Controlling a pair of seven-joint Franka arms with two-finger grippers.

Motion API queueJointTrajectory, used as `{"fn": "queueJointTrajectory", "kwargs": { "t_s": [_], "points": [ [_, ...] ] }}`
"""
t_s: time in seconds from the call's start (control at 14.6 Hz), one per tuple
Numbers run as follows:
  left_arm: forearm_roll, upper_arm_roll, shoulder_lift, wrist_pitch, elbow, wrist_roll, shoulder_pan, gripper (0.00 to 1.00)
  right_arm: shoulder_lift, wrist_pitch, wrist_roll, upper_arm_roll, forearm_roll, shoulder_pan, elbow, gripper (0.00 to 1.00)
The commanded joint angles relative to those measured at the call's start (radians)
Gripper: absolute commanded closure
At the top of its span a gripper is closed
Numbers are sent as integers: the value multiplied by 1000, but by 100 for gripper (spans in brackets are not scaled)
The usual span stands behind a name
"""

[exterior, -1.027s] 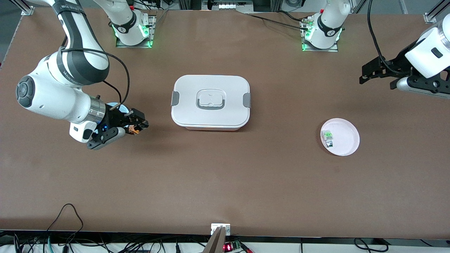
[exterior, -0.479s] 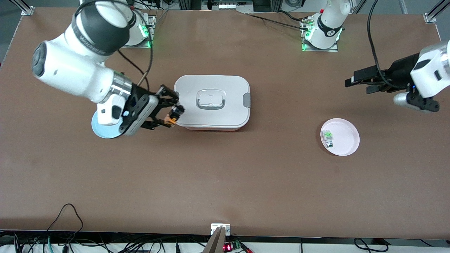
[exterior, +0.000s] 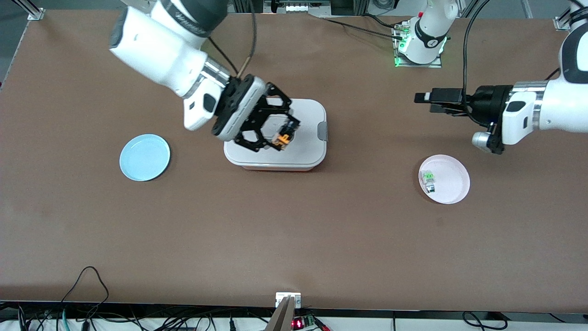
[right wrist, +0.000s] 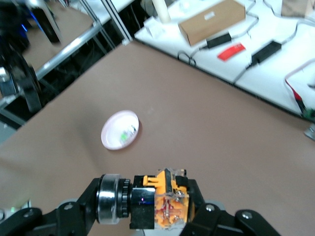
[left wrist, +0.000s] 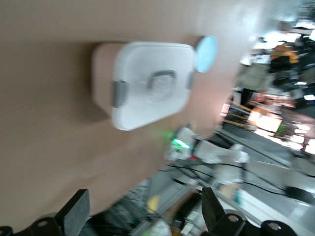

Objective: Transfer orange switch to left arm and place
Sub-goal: 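Lift the switch over the white box while the left gripper reaches inward, then move the left gripper toward the switch held by the right gripper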

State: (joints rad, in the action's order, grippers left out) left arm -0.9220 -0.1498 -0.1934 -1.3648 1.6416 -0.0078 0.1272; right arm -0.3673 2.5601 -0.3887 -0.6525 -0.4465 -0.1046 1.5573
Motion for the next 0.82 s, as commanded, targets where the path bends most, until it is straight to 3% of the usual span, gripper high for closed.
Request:
{"fn": "queueJointTrajectory", "kwargs": {
  "t_s": [0.0,0.34,0.75],
  "points": [
    [-231,-1,9,4,107,-11,5,0,-53,167,27,-1,-14,-76,-11,87],
    [-480,-27,-6,-137,207,-14,-27,0,-94,388,73,-1,-14,-162,-11,90],
    [-623,-148,-26,-407,205,-15,-60,1,-94,405,85,-1,-12,-167,-11,90]
  ]
}}
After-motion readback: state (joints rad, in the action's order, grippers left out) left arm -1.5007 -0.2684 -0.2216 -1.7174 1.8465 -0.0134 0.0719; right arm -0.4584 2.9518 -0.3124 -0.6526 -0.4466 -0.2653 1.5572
